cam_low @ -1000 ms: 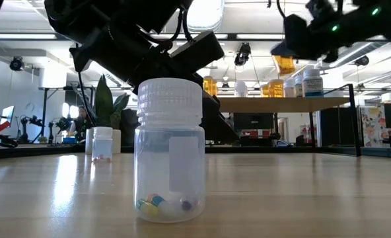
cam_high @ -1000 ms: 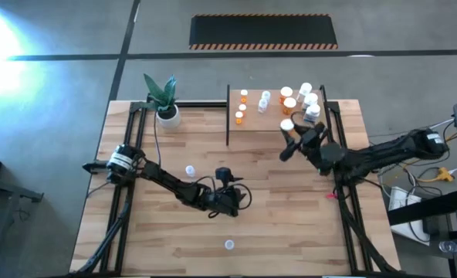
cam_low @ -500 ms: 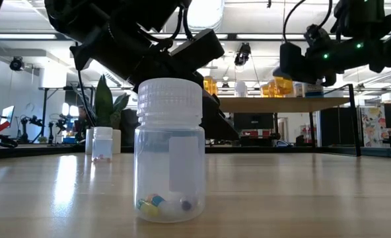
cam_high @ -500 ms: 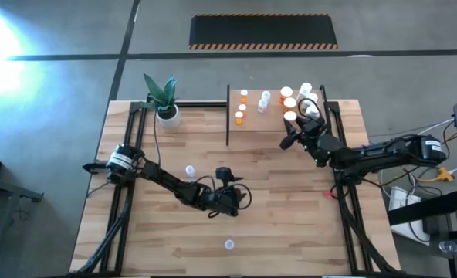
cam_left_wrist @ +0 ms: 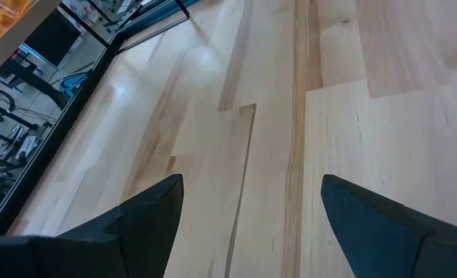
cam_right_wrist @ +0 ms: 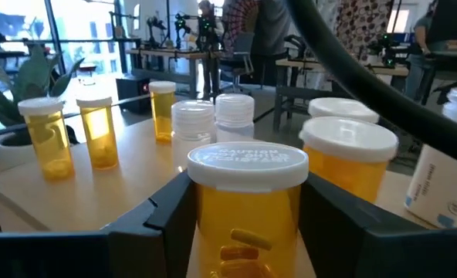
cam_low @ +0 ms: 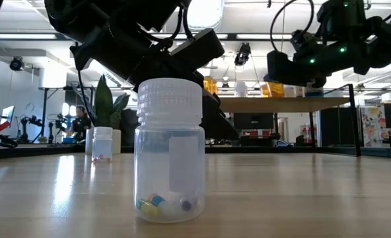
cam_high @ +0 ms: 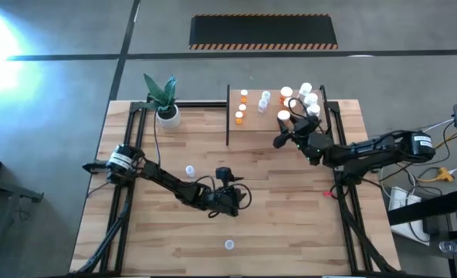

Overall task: Pick and place medicine bottles onto shelf by color
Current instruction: Put the big orange pill bottle on the shelf aligned with the other big orange pill bottles, then put the transparent pill bottle on the shelf aligned with the other transparent pill bottles

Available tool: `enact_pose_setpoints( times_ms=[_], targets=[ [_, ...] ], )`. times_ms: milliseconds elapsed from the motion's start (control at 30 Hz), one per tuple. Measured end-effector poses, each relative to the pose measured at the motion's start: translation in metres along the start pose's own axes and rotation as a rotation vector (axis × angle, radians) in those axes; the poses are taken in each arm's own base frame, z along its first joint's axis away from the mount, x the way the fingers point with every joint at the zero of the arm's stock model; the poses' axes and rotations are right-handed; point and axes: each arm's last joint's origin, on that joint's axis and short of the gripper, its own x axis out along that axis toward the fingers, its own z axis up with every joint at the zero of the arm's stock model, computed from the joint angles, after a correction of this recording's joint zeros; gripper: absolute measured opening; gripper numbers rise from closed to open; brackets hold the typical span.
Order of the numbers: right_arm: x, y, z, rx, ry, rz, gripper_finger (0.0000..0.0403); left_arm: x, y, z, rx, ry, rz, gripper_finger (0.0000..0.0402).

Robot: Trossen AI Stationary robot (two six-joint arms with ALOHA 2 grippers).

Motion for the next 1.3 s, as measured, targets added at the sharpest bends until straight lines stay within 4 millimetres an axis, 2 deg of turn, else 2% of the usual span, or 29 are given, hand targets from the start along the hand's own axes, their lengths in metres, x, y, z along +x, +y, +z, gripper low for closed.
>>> enact_pose_setpoints(
  times_ms=[333, 533, 633, 733, 800, 933, 1067, 1200, 1300],
  targets=[
    [0.002, 0.0, 0.004, -0.077, 0.03, -0.051, 0.0257, 0.0, 0.0, 0.0, -0.005, -0.002, -0.001, 0.029],
    [-0.005, -0.002, 0.013, -0.093, 0.044, -0.037, 0.0273, -0.001, -0.002, 0.001, -0.005, -0.004, -0.005, 0.029],
    [-0.01, 0.003, 0.026, -0.114, 0.051, -0.002, 0.0272, -0.011, 0.0, 0.008, -0.007, -0.019, -0.015, 0.029],
    [-0.016, 0.009, 0.042, -0.17, 0.092, 0.052, 0.0266, -0.032, 0.005, 0.022, -0.028, -0.068, -0.031, 0.029],
    [-0.023, 0.016, 0.054, -0.202, 0.127, 0.148, 0.026, -0.048, 0.009, 0.031, -0.058, -0.092, -0.045, 0.029],
    [-0.045, 0.037, 0.069, -0.224, 0.194, 0.39, 0.0246, -0.089, 0.017, 0.03, -0.119, -0.019, -0.059, 0.029],
    [-0.077, 0.059, 0.063, -0.272, 0.25, 0.573, 0.0232, -0.133, 0.021, 0.009, -0.23, 0.133, -0.089, 0.029],
    [-0.109, 0.076, 0.045, -0.307, 0.286, 0.72, 0.0222, -0.172, 0.018, -0.027, -0.378, 0.249, -0.092, 0.029],
    [-0.127, 0.086, 0.031, -0.324, 0.328, 0.79, 0.022, -0.19, 0.019, -0.061, -0.509, 0.322, -0.053, 0.029]
  ],
)
